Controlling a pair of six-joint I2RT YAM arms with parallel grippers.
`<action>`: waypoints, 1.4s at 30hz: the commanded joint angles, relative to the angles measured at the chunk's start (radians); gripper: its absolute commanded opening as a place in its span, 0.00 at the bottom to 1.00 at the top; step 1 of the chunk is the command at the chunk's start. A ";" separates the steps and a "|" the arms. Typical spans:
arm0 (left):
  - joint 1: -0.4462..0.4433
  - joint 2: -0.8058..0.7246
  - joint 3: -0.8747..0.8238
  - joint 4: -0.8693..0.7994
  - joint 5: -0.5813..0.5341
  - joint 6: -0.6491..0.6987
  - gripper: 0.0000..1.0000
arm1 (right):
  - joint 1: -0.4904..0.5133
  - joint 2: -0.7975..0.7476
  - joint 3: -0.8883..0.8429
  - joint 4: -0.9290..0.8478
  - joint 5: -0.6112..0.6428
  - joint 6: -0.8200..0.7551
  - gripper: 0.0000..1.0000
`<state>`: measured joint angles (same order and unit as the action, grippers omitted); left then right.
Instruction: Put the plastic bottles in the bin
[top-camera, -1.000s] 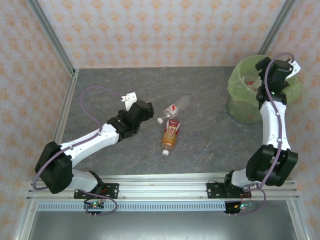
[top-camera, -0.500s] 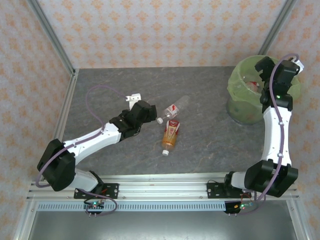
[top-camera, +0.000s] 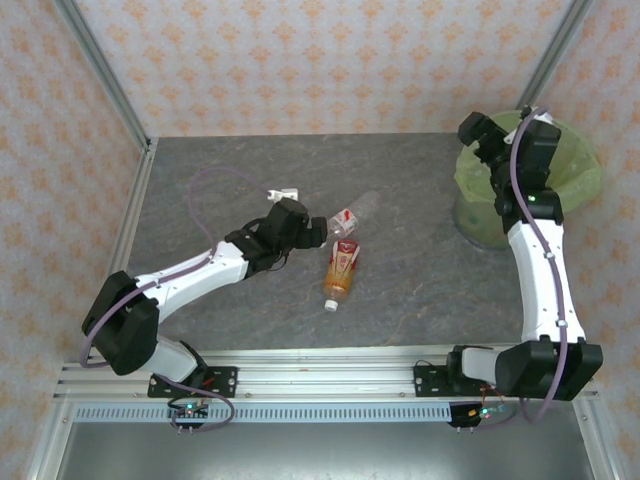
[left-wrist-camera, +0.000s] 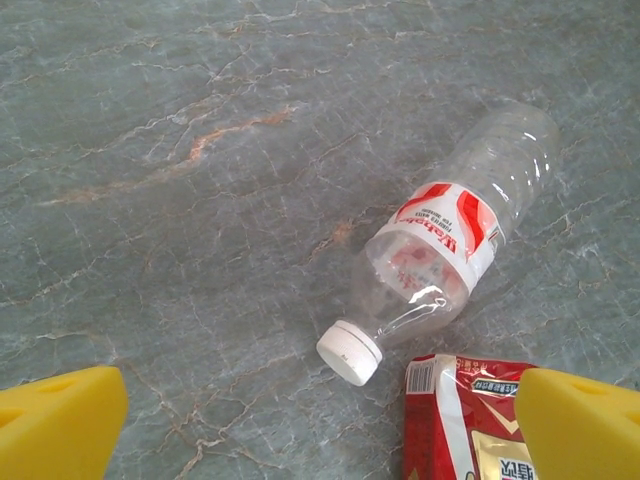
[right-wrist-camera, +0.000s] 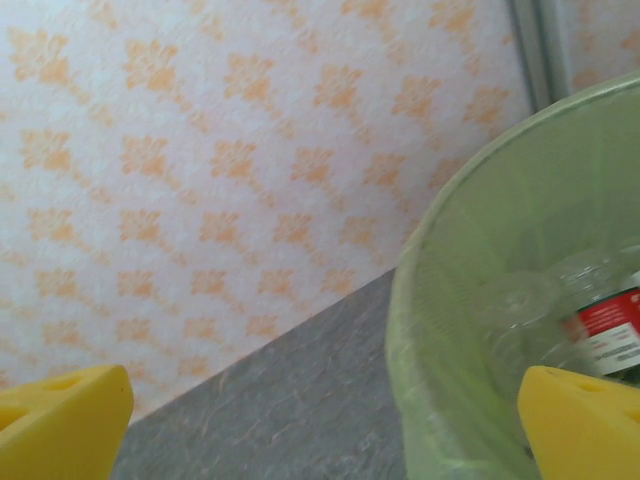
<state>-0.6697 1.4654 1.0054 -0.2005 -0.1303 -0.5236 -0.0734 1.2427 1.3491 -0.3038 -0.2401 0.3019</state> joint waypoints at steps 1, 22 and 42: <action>-0.030 0.018 0.057 -0.105 -0.021 -0.006 1.00 | 0.052 -0.035 -0.028 -0.024 -0.015 -0.024 0.99; -0.246 -0.005 -0.041 -0.227 -0.136 -0.107 1.00 | 0.428 0.022 -0.317 0.079 0.146 0.181 0.99; -0.145 -0.016 -0.108 -0.341 -0.330 -0.460 1.00 | 0.816 0.356 -0.337 -0.104 0.219 0.363 0.99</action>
<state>-0.8177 1.4300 0.8890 -0.4980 -0.4019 -0.9421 0.7406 1.5761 0.9710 -0.3599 -0.0662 0.6331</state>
